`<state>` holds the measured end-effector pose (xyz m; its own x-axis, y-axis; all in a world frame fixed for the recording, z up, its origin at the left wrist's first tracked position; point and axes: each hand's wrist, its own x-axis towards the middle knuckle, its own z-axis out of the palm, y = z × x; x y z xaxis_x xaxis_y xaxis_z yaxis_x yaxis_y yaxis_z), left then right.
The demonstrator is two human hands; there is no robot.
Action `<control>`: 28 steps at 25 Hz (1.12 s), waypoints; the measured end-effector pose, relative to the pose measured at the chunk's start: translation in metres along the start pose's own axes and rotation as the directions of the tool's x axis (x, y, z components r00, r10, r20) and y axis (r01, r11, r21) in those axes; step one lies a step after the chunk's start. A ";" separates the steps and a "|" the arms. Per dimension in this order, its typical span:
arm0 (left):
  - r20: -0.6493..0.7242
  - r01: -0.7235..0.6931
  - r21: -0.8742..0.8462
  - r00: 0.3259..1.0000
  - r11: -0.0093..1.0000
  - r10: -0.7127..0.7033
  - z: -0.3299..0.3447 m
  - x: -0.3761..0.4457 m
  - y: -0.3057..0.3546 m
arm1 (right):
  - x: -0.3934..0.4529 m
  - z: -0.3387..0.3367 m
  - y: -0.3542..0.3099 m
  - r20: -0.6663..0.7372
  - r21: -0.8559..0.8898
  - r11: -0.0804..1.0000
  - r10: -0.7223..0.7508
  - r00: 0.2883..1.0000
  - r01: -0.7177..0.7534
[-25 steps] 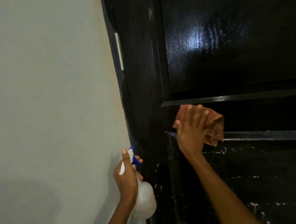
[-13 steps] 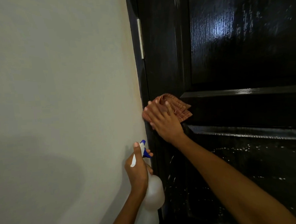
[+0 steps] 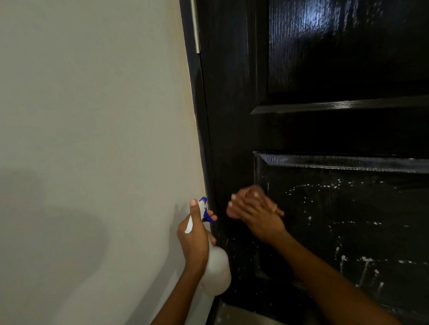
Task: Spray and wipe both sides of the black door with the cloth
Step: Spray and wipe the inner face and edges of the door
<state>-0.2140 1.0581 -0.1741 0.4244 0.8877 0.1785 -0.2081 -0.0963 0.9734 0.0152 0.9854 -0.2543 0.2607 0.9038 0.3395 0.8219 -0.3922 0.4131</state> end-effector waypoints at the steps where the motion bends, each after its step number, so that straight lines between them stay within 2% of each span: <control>1: 0.014 -0.008 -0.002 1.000 1.000 0.008 0.004 -0.003 0.004 | 0.006 -0.022 0.016 -0.096 0.003 0.998 0.070 0.993 -0.070; 3: 0.058 -0.008 -0.017 0.998 1.000 0.009 0.014 -0.005 0.011 | 0.013 -0.077 0.051 -0.293 0.016 0.978 0.203 0.934 -0.207; 5: 0.128 0.014 -0.033 0.992 0.999 -0.009 0.023 -0.004 0.012 | 0.005 -0.113 0.084 -0.439 0.085 0.914 0.392 0.809 -0.397; 8: 0.199 0.049 -0.022 0.979 0.999 -0.044 0.032 -0.001 0.005 | -0.023 -0.114 0.106 -0.456 0.302 0.730 0.675 0.580 -0.613; 9: 0.217 0.066 -0.020 0.974 0.998 -0.060 0.034 -0.001 0.002 | -0.028 -0.106 0.102 -0.438 0.342 0.678 0.728 0.527 -0.651; 10: 0.228 0.082 -0.021 0.971 0.996 -0.075 0.037 -0.001 0.000 | -0.029 -0.099 0.096 -0.426 0.360 0.656 0.748 0.509 -0.663; 11: 0.233 0.093 -0.026 0.969 0.995 -0.085 0.039 0.000 0.000 | -0.030 -0.094 0.092 -0.418 0.361 0.667 0.741 0.526 -0.652; 12: 0.232 0.098 -0.032 0.969 0.995 -0.088 0.043 0.001 0.001 | -0.033 -0.091 0.091 -0.413 0.340 0.704 0.708 0.573 -0.624; 14: 0.229 0.092 -0.041 0.970 0.995 -0.081 0.052 0.006 0.006 | -0.046 -0.078 0.095 -0.423 0.192 0.823 0.561 0.712 -0.535; 16: 0.249 0.087 -0.048 0.966 0.995 -0.072 0.062 0.012 0.012 | -0.064 -0.059 0.097 -0.407 0.071 0.883 0.450 0.795 -0.464; 28: 0.309 0.079 -0.061 0.949 0.995 -0.056 0.069 0.024 0.021 | -0.085 -0.016 0.073 -0.334 0.106 0.860 0.503 0.797 -0.498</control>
<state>-0.1478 1.0463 -0.1393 0.6870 0.7090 0.1591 -0.2271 0.0015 0.9739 0.0451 0.8774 -0.2389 0.4522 0.4661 0.7604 0.6312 -0.7696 0.0963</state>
